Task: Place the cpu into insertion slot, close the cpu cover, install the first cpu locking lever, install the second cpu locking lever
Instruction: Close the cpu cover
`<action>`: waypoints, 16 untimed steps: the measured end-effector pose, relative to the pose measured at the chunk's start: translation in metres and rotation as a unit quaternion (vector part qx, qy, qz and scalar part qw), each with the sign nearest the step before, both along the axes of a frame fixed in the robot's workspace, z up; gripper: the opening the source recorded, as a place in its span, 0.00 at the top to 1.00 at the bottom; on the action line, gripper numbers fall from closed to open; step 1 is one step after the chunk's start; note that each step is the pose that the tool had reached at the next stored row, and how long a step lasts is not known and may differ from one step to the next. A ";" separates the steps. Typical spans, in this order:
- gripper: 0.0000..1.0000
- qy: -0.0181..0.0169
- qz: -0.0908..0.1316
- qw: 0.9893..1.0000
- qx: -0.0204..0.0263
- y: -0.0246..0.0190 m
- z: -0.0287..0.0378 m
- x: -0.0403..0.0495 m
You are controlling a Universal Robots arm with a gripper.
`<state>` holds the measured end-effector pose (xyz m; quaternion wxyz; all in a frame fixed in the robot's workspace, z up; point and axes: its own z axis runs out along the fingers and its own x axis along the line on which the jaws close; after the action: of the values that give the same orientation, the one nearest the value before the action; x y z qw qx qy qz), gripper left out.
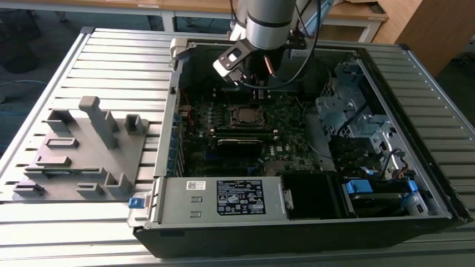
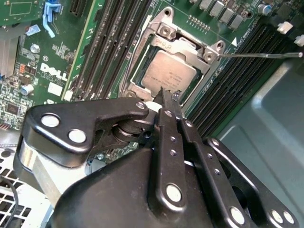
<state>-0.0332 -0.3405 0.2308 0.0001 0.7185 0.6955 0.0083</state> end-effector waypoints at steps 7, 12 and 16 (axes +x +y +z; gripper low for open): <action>0.90 0.000 0.000 1.000 0.000 0.0000 -0.0036 -0.0039; 0.90 0.000 0.001 1.000 0.000 0.0000 -0.0038 -0.0041; 0.90 0.000 0.023 1.000 0.000 0.0000 -0.0039 -0.0041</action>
<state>-0.0373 -0.3405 0.2269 -0.0001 0.7021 0.7120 0.0083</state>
